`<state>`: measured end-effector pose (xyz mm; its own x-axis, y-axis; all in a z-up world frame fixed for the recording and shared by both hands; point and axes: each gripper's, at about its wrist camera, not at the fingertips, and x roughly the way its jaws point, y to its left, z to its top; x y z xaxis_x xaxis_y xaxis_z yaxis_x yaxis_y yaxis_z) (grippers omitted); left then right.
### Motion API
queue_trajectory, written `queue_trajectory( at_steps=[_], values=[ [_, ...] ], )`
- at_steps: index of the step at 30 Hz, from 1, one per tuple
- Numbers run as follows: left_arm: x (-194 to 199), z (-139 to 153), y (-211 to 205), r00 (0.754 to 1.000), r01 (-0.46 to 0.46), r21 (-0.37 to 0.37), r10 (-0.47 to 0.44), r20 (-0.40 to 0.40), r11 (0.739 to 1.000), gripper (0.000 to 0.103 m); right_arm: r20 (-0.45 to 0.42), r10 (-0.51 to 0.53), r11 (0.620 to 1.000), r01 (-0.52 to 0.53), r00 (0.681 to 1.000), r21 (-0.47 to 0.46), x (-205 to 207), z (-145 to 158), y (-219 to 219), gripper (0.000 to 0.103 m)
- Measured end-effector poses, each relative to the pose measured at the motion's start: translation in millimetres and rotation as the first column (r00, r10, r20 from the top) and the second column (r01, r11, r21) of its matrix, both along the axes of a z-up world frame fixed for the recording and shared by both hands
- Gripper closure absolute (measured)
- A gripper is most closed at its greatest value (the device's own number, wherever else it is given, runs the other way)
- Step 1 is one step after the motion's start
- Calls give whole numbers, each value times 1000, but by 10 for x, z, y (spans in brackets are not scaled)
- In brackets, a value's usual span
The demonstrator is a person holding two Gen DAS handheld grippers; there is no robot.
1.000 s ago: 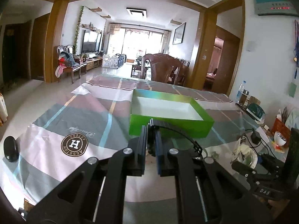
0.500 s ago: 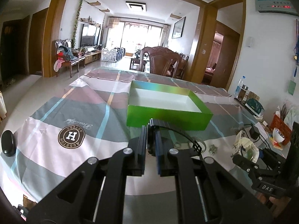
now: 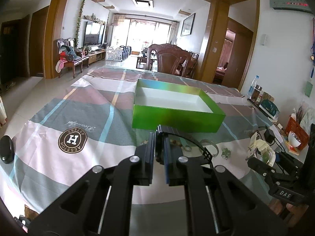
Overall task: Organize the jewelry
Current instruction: 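Lift the watch with the right tool while the left carries sunglasses over the green box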
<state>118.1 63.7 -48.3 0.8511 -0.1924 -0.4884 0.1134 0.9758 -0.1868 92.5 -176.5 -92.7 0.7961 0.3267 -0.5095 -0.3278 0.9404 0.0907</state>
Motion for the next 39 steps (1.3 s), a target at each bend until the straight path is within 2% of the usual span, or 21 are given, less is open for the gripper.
queue_trajectory(
  at_steps=[8, 13, 25, 30, 34, 39],
  values=[
    [63, 24, -8, 1000, 2, 2, -2, 1, 1000, 94, 20, 5, 1000, -5, 1000, 4, 43, 69, 12, 41],
    [187, 188, -47, 999, 32, 5, -32, 17, 999, 94, 58, 15, 1000, -16, 998, 17, 193, 331, 2, 41],
    [619, 1028, -192, 986, 95, 49, -101, 133, 994, 94, 225, 35, 999, -38, 974, 11, 611, 1204, 104, 41],
    [939, 1398, -257, 983, 90, 70, -100, 153, 993, 94, 251, 31, 999, -38, 968, 23, 897, 1575, 184, 41],
    [1280, 1620, -365, 982, 112, 104, -126, 139, 988, 94, 246, 34, 999, -40, 969, 19, 1223, 1743, 225, 41],
    [1854, 1712, -481, 985, 124, 107, -136, 106, 986, 94, 188, 24, 999, -31, 982, 33, 1773, 1686, 265, 41]
  ],
)
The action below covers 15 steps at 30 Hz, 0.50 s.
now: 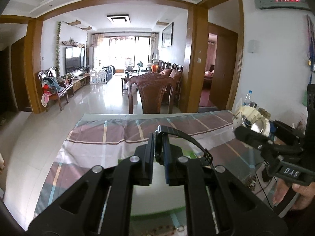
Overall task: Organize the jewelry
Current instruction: 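Lift the watch with the right tool while the left carries sunglasses over the green box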
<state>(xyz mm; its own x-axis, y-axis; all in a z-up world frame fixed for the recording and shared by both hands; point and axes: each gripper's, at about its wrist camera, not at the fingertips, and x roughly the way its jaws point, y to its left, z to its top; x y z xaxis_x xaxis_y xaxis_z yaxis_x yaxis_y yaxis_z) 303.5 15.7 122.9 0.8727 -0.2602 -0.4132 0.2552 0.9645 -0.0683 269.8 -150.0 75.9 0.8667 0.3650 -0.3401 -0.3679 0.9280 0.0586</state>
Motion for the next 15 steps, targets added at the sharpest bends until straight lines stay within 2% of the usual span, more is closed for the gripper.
queue_trajectory(
  at_steps=[6, 10, 12, 15],
  values=[
    [772, -206, -104, 996, -16, 21, 18, -85, 1000, 94, -83, -24, 1000, 26, 996, 18, 565, -262, -1, 41],
    [1117, -509, -95, 990, -18, 8, 19, -138, 1000, 94, -144, -22, 999, 26, 989, 28, 880, -517, 14, 41],
    [1304, -719, -79, 984, -36, 4, 36, -175, 999, 94, -182, -28, 1000, 29, 983, 3, 1030, -639, 46, 41],
    [1546, -930, -131, 973, -50, 63, 63, -222, 997, 94, -244, -19, 1000, 17, 970, -10, 1239, -836, 100, 41]
  ],
)
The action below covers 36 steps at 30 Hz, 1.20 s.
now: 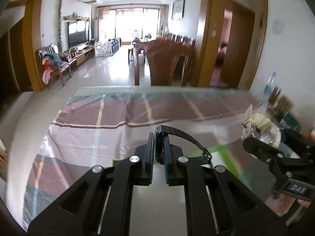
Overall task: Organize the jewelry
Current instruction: 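Lift the watch with the right tool while the left carries sunglasses over the green box, then open both tools to drop the watch and sunglasses into the green box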
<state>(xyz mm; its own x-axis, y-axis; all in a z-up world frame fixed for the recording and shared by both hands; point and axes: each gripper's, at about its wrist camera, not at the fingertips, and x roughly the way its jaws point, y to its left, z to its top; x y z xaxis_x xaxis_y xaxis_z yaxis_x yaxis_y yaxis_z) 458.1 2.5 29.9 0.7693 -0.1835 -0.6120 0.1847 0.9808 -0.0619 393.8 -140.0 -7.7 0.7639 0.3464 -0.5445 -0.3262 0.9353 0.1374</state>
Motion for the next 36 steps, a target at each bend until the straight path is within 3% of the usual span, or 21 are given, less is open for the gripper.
queue_trajectory(
  at_steps=[11, 18, 20, 21, 22, 24, 27, 29, 32, 33, 36],
  values=[
    [453, -673, 218, 979, -13, 30, 19, -204, 999, 94, -218, -18, 998, 6, 976, -60, 495, -840, 67, 41],
    [502, -839, 221, 967, -1, 29, 8, -255, 1000, 93, -249, -34, 996, 14, 968, -85, 581, -970, 66, 40],
    [512, -886, 189, 962, 12, 46, 0, -272, 999, 88, -251, -40, 995, 16, 967, -99, 577, -955, 79, 39],
    [508, -899, 164, 960, 23, 60, -5, -280, 998, 71, -250, -45, 995, 20, 967, -100, 583, -957, 92, 35],
    [480, -894, 132, 961, 27, 83, -3, -278, 996, 41, -242, -54, 995, 31, 969, -99, 608, -943, 78, 31],
    [379, -813, 74, 976, 26, 131, 4, -218, 991, 16, -216, -83, 993, 62, 973, -102, 613, -862, 47, 15],
    [223, -645, 58, 989, 17, 186, 10, -145, 982, 11, -179, -126, 989, 109, 976, -103, 552, -708, -2, 10],
    [80, -529, 152, 995, -8, 146, 23, -95, 989, 8, -155, -113, 991, 100, 981, -86, 492, -589, -16, 10],
    [-134, -527, 352, 996, -23, 48, 27, -82, 999, 6, -96, -114, 991, 107, 989, -77, 329, -377, -3, 10],
    [-177, -492, 369, 997, -22, 49, 25, -80, 999, 6, -76, -109, 992, 104, 991, -74, 279, -308, 7, 10],
    [-454, -239, 442, 999, -46, 21, 45, 25, 999, 6, 2, -88, 994, 88, 996, -72, 53, -8, 47, 10]
  ],
)
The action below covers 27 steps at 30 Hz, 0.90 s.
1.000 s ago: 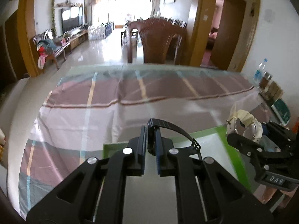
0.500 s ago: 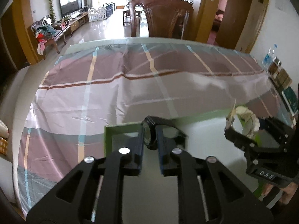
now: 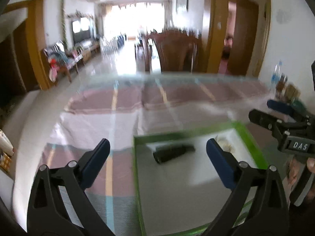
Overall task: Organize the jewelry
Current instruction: 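Open both tools to drop the watch and sunglasses into the green box, then move both tools back to the jewelry on the cloth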
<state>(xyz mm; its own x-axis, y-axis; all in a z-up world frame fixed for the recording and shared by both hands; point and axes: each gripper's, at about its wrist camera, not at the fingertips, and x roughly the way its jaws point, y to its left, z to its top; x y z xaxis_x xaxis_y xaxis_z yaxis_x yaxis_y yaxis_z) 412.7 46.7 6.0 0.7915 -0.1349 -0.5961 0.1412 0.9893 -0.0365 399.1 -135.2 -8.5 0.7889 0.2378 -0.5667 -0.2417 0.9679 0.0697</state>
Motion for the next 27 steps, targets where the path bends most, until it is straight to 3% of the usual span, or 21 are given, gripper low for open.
queue_trajectory(
  at_steps=[4, 9, 12, 17, 20, 27],
  values=[
    [-564, 380, 134, 993, -30, -51, 36, 116, 998, 4, 118, 29, 999, -32, 993, 25, -457, 428, 7, 10],
    [-1342, 527, 229, 981, -30, 4, 29, 190, 1000, 4, 212, 69, 998, -68, 975, -12, -1282, 584, 20, 8],
    [-1847, 415, 275, 978, -20, -18, 23, 208, 1000, 4, 252, 59, 998, -55, 966, -20, -1943, 419, -134, 4],
    [-2434, 36, 298, 980, -45, -69, 58, 191, 997, 4, 247, 13, 1000, -6, 969, -28, -2673, -50, -390, 4],
    [-2649, -201, 287, 988, -43, -94, 56, 144, 995, 4, 221, -23, 1000, 23, 975, 6, -2972, -272, -508, 4],
    [-3051, -596, 178, 994, -45, -44, 49, 99, 998, 4, 162, -20, 1000, 21, 987, -4, -3381, -604, -537, 4]
  ],
)
